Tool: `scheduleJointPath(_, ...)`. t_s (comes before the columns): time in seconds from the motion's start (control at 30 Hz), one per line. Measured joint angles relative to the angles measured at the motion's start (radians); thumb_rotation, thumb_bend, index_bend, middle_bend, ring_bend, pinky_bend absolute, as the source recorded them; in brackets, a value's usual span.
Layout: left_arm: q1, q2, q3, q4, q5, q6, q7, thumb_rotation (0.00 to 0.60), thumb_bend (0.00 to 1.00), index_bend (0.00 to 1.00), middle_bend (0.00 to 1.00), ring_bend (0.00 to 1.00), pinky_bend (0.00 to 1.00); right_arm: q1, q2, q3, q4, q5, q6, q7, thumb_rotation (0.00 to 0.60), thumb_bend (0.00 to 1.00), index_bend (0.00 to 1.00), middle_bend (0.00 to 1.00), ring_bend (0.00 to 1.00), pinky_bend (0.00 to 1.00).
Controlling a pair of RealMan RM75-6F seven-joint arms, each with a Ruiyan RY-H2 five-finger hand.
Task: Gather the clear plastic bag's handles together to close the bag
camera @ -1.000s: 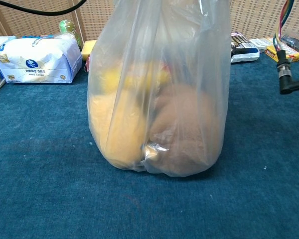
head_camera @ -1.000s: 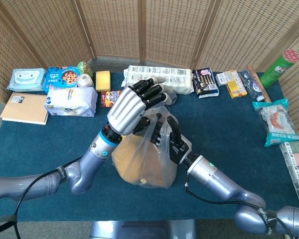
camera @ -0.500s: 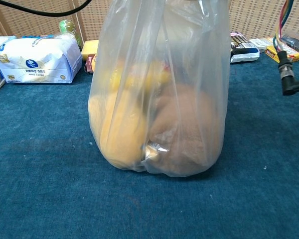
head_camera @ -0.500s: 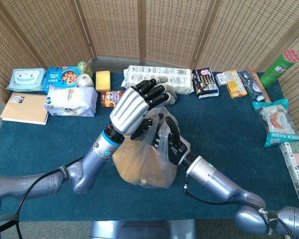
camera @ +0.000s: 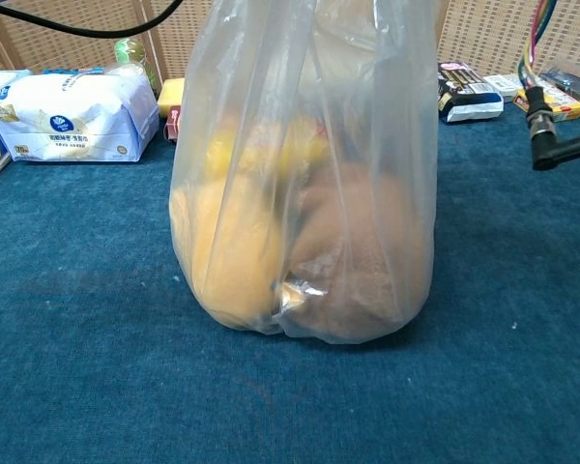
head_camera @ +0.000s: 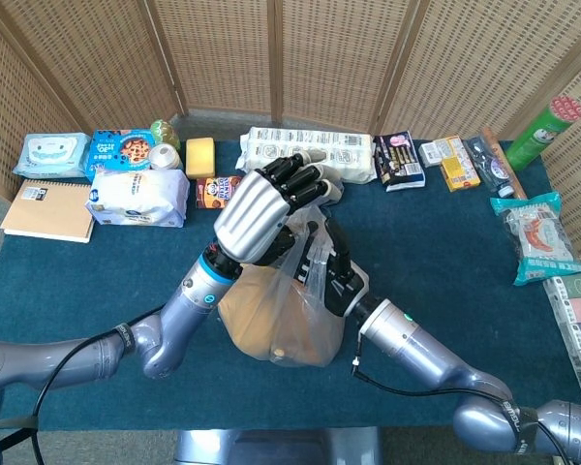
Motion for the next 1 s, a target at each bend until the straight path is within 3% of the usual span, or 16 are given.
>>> scheduleJointPath(0.27, -0.007, -0.008, -0.007, 0.012, -0.010, -0.002, -0.001, 0.600, 0.11, 0.39, 0.35, 0.23, 0.40, -0.010, -0.004, 0.008, -0.011, 0.009, -0.021, -0.021, 0.151, 0.17, 0.32, 0.43, 0.34, 0.28)
scheduleJointPath(0.6, 0.000, 0.003, -0.006, 0.003, -0.024, -0.004, 0.003, 0.600, 0.09, 0.36, 0.34, 0.22, 0.40, -0.028, 0.004, 0.019, -0.007, 0.024, -0.042, -0.047, 0.153, 0.20, 0.37, 0.51, 0.46, 0.42)
scheduleJointPath(1.0, 0.024, 0.062, 0.000, -0.061, -0.084, -0.056, 0.033, 0.600, 0.04, 0.30, 0.30, 0.20, 0.39, -0.053, 0.015, 0.039, 0.007, 0.031, -0.087, -0.053, 0.152, 0.21, 0.39, 0.53, 0.50, 0.44)
